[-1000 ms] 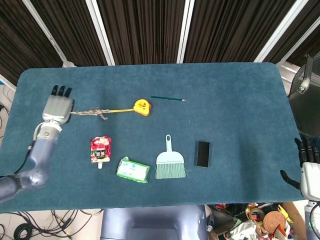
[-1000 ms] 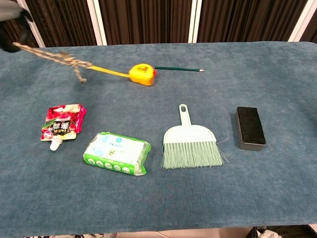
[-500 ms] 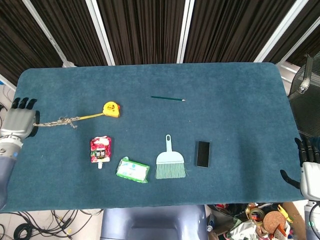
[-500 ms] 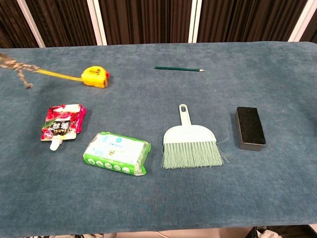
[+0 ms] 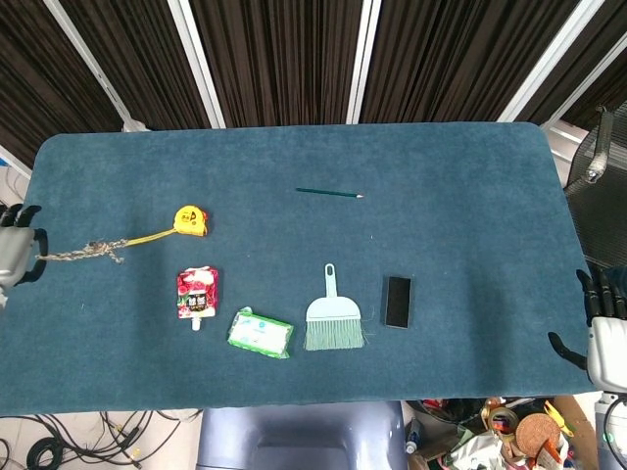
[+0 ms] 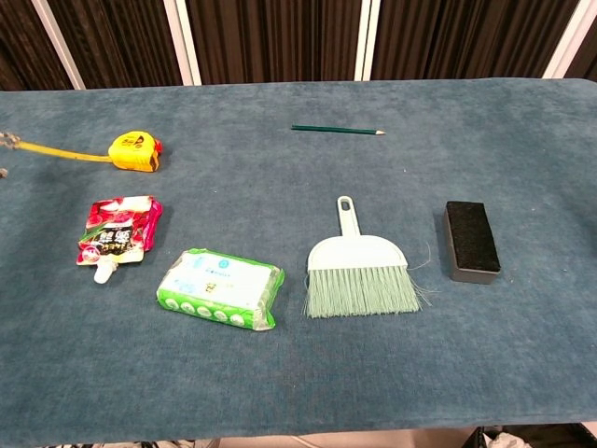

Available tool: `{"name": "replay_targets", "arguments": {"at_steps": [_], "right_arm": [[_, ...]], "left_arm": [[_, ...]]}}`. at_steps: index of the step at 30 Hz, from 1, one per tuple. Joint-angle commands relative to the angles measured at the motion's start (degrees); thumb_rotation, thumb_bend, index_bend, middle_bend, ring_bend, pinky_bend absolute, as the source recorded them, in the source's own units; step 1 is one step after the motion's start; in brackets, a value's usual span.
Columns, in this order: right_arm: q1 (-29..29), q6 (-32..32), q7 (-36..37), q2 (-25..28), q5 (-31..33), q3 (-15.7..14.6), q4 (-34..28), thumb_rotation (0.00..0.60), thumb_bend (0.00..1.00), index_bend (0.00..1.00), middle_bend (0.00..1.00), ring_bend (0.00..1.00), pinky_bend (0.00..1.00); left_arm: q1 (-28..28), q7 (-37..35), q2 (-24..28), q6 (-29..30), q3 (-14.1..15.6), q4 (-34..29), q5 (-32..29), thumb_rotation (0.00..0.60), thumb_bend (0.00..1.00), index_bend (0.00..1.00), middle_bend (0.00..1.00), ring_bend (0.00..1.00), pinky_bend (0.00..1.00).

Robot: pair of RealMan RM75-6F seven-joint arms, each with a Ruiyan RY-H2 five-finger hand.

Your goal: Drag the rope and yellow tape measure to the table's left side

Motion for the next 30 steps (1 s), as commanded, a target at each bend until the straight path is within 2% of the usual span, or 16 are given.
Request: {"name": "replay_targets", "arguments": {"at_steps": [1,10,12,14,17,19,20,22,27,30], "right_arm": [[0.02,-0.04,-0.01,0.0,0.06,0.02,-0.02,0.6,0.1,0.09,0.02,0.11,0.21],[0.04,-0.19,0.34,0.09,0.31,0.15,0.09,0.6,0.1,0.09,0.02,0.11,0.21],[0.03,-0.17,0.4,0.1,0.24,0.14,0.12,0.6,0.1,0.09,0.02,0.11,0.21],[0.02,-0.16,0.5,0.11,0.23,0.13,0.16,0.6,0.1,0.09,0.02,0.11,0.21],[-0.04,-0.13,0.92,0.15,0.48,0.28,0.06,0.6,0.1,0.09,0.02,0.11,0.21],[-0.09,-0.11,1.14,0.26,0.45,0.28,0.03,0.6,0.1,0.09,0.02,0.11,0.21],[-0.09,-0.08,1.15,0.29,0.34,0.23,0.04,0.6,0.1,0.09,0.02,0.11,0.21],[-0.09,-0.06,1.13,0.3,0.1,0.12,0.08,0.6,0.1,0.09,0.02,0.11,0.21],[-0.02,-0.18,1.11,0.22,0.1,0.09,0.16,0.6,0.1,0.09,0.02,0.11,0.21],[0.01,-0.22,0.96,0.15,0.12,0.08,0.17,0.6,0.1,0.09,0.02,0.11,0.21]], "left_arm": [[-2.06,0.63,-2.13,-1.48,-1.27,0.98,1.21,0.6,0.55,0.65,0.09,0.0,0.0],[-10.22,4.92,-10.41,-4.35,-6.98,4.87,-2.38,0.6,0.55,0.65,0.09,0.0,0.0],[-11.76,6.06,-12.46,-4.93,-7.56,5.77,-3.11,0.6,0.53,0.6,0.07,0.0,0.0],[-13.07,7.98,-14.73,-5.69,-7.32,6.95,-4.43,0.6,0.43,0.5,0.03,0.0,0.0],[-13.66,10.63,-16.62,-7.38,-5.57,7.93,-7.1,0.6,0.18,0.21,0.0,0.0,0.0],[-13.84,12.87,-17.61,-7.96,-4.1,8.98,-9.3,0.6,0.12,0.07,0.0,0.0,0.0],[-13.82,13.24,-18.03,-7.77,-3.87,9.36,-9.83,0.6,0.11,0.04,0.0,0.0,0.0],[-13.45,12.44,-18.92,-6.47,-4.28,9.96,-9.78,0.6,0.11,0.02,0.0,0.0,0.0],[-10.36,5.8,-19.38,0.84,-6.54,8.56,-4.42,0.6,0.16,0.03,0.0,0.0,0.0],[-6.87,5.52,-17.82,7.03,-4.94,4.92,-0.77,0.6,0.17,0.04,0.0,0.0,0.0]]}}
